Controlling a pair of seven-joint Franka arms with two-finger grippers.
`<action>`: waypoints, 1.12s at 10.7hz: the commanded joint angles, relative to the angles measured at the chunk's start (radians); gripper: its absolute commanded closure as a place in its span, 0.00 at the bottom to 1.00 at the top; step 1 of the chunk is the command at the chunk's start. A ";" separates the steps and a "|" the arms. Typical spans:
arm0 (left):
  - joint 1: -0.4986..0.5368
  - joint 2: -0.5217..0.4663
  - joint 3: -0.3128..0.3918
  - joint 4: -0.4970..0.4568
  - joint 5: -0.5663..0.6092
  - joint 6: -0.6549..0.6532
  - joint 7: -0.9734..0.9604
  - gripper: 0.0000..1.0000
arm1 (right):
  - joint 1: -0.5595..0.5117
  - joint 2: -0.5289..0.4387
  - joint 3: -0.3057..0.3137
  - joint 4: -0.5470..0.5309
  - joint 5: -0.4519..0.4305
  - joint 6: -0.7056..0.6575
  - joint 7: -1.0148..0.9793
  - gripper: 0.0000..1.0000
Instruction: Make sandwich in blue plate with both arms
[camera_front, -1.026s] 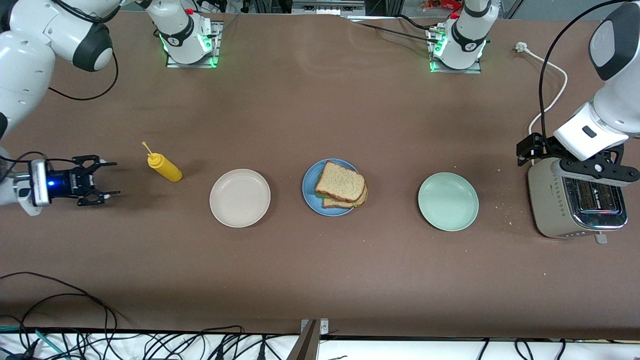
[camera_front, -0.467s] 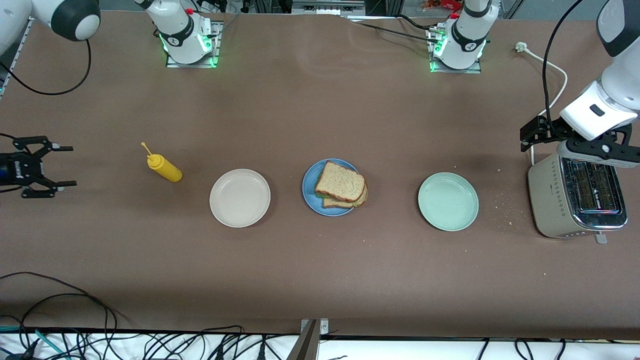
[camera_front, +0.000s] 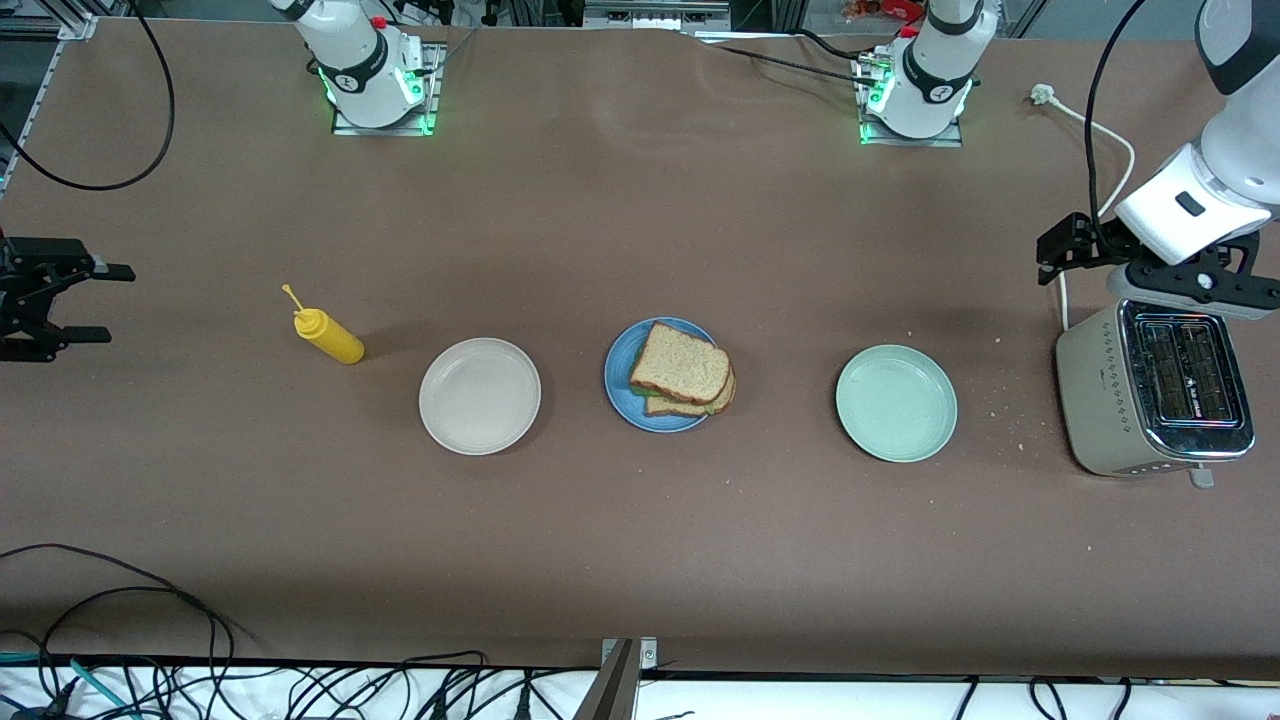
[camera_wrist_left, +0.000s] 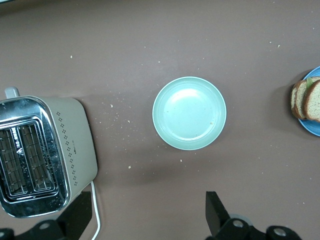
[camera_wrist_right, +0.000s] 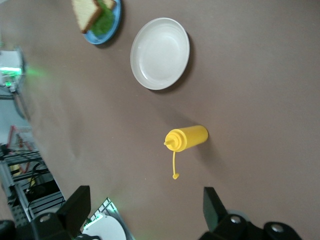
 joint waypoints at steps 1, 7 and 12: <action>0.005 -0.017 0.001 -0.001 -0.017 -0.020 -0.005 0.00 | -0.004 -0.120 0.279 -0.017 -0.330 0.043 0.396 0.00; 0.007 -0.014 0.007 0.001 -0.015 -0.032 -0.005 0.00 | -0.007 -0.257 0.523 -0.271 -0.581 0.311 0.841 0.00; 0.007 -0.012 0.007 -0.001 -0.014 -0.034 -0.005 0.00 | -0.005 -0.394 0.576 -0.566 -0.630 0.543 0.991 0.00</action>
